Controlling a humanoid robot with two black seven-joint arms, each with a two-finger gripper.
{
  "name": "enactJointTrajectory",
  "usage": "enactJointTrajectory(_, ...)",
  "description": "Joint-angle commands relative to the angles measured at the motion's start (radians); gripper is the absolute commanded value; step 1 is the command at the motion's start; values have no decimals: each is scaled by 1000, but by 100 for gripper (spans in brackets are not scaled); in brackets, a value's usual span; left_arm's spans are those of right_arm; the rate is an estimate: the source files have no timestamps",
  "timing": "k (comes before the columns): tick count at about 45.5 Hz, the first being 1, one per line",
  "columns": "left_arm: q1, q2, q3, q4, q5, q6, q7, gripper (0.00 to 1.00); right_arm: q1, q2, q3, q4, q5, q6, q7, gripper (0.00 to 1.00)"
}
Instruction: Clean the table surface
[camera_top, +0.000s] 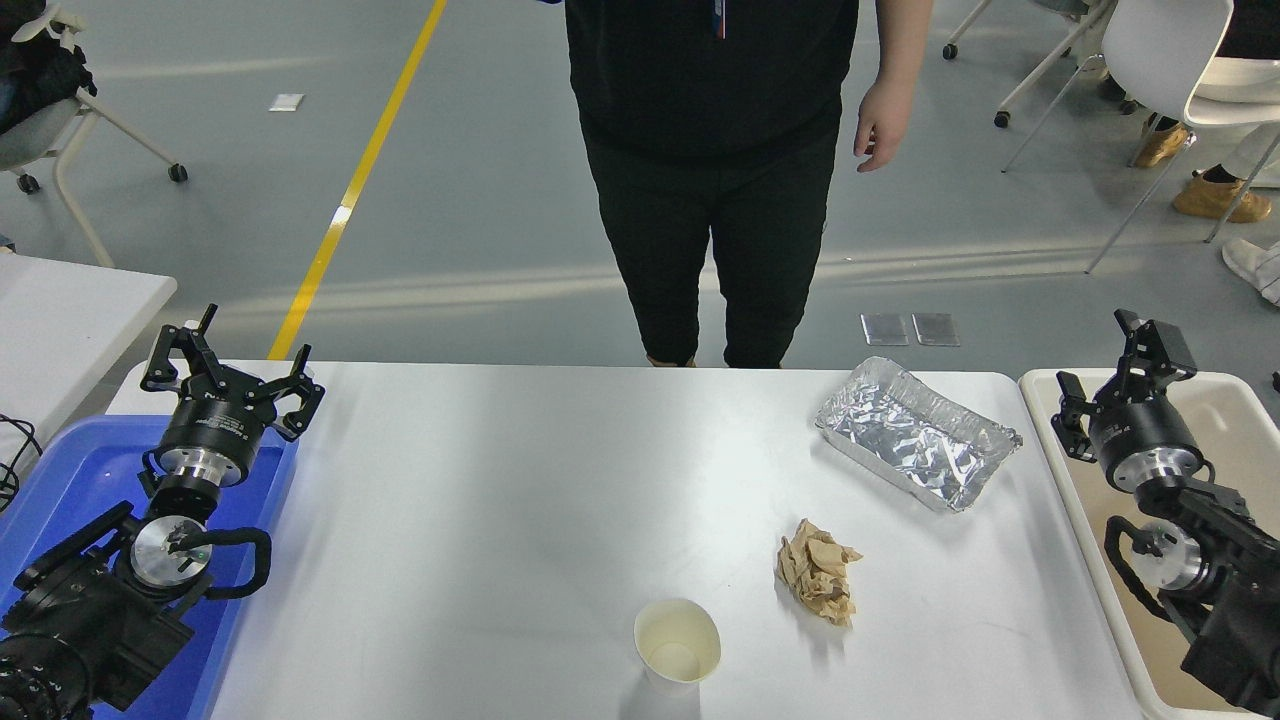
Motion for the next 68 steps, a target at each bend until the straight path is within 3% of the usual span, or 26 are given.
enactJointTrajectory(1,0,0,0,1,0,-1,-2,100,-2,-1,-1,-1,0,0,0,99)
enactJointTrajectory(44,0,0,0,1,0,0,0,100,14,1,4,-3,0,-14,-2,98)
enactJointTrajectory(57,0,0,0,1,0,-1,0,100,101,-12,-4,-1,-11,-8,-11,98)
enactJointTrajectory(68,0,0,0,-1,0,0,0,100,231,-145,-284,33,-8,52,-40,99)
